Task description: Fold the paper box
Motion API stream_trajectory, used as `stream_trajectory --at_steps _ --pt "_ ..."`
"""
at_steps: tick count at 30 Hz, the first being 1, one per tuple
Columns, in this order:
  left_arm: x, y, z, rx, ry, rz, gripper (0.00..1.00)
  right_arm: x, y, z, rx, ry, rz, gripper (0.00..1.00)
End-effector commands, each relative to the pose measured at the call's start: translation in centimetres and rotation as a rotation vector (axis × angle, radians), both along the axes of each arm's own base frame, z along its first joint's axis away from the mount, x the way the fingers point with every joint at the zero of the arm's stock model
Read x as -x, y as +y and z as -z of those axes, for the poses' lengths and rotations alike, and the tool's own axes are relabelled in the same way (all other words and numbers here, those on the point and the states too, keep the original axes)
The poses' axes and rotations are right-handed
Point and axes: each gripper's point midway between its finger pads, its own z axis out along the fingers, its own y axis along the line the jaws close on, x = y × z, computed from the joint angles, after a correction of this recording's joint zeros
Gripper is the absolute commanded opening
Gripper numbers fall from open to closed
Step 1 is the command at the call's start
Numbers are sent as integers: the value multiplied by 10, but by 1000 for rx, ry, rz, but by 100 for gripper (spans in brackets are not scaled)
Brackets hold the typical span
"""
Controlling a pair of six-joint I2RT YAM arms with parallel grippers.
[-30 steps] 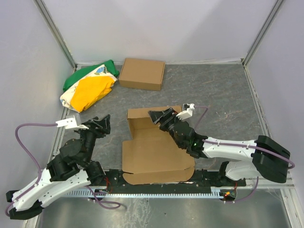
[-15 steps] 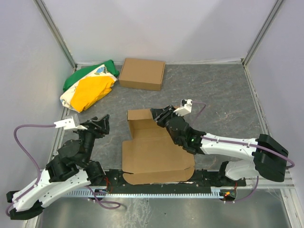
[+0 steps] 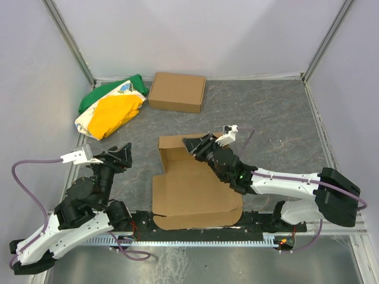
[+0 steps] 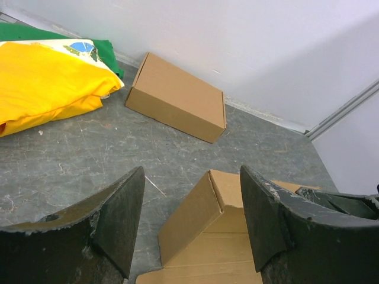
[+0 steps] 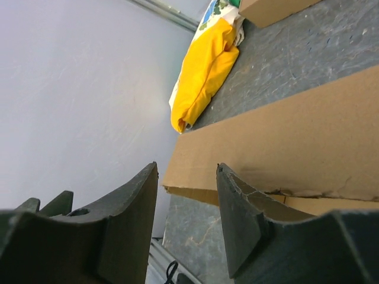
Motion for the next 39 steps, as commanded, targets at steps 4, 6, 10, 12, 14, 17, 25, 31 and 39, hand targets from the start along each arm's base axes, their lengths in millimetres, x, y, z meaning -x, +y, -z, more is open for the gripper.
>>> stream_trajectory --at_steps 4,6,10,12,14,17,25,31,39 --pt "-1 5 -2 -16 -6 -26 72 27 0 -8 -138 19 -86 51" --pt "-2 4 -2 -20 -3 -25 72 30 -4 -5 -116 32 -89 50" --pt "-3 0 -2 -27 1 -19 72 29 -13 4 -77 55 -44 51" --pt "-3 -1 -1 -35 4 -15 72 28 -14 0 -103 43 -37 51" --pt "-3 -1 -1 -38 5 -14 72 30 -13 -5 -110 30 -50 51" --pt "-3 -1 -1 -38 5 -17 72 33 -14 -8 -112 21 -67 51" --pt "-4 -1 0 -42 7 -19 72 40 -20 -2 -131 67 -78 50" --pt "-4 -2 1 -51 10 -16 72 42 -21 10 -110 104 -78 49" --pt "-4 -2 1 -42 7 -14 73 46 -21 28 -88 143 -94 53"
